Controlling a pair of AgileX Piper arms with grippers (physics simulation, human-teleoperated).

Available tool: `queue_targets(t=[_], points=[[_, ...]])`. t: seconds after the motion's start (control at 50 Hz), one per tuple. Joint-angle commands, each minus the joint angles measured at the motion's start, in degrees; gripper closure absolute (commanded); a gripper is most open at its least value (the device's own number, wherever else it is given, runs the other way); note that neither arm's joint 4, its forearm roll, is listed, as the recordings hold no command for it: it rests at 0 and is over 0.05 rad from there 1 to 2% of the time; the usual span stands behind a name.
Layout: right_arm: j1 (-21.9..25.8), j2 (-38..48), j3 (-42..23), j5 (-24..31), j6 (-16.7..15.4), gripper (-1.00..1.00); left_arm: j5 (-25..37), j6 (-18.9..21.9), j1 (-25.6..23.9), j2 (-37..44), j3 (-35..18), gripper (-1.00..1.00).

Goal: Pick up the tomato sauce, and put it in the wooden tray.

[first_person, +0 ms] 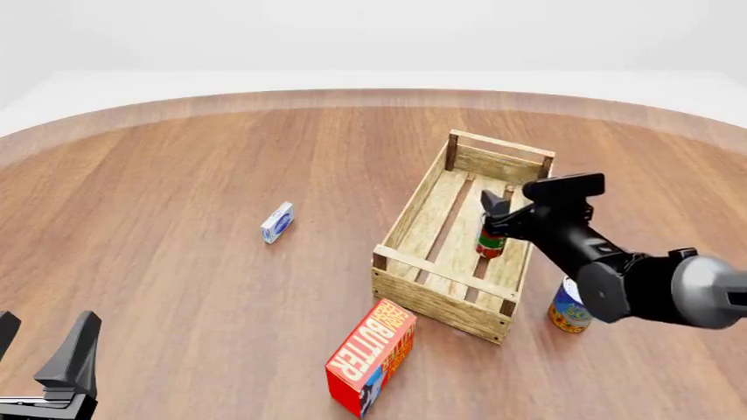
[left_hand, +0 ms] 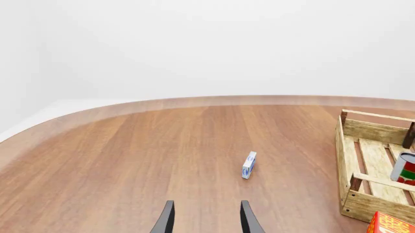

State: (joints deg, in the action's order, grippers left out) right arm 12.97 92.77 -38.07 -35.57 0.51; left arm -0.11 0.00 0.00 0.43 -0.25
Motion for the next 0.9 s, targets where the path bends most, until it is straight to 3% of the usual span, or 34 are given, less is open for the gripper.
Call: queue_targets(t=[0.02,0.9], points=[[0.3,-2.7,1.6,2.7,0.1,-1.0,0.0,0.0,0.0,0.0,0.0,-1.0],[-0.5,-15.4,7.2,12.5,-1.1,-1.0,0.0,0.0,0.0,0.0,0.0,-1.0]])
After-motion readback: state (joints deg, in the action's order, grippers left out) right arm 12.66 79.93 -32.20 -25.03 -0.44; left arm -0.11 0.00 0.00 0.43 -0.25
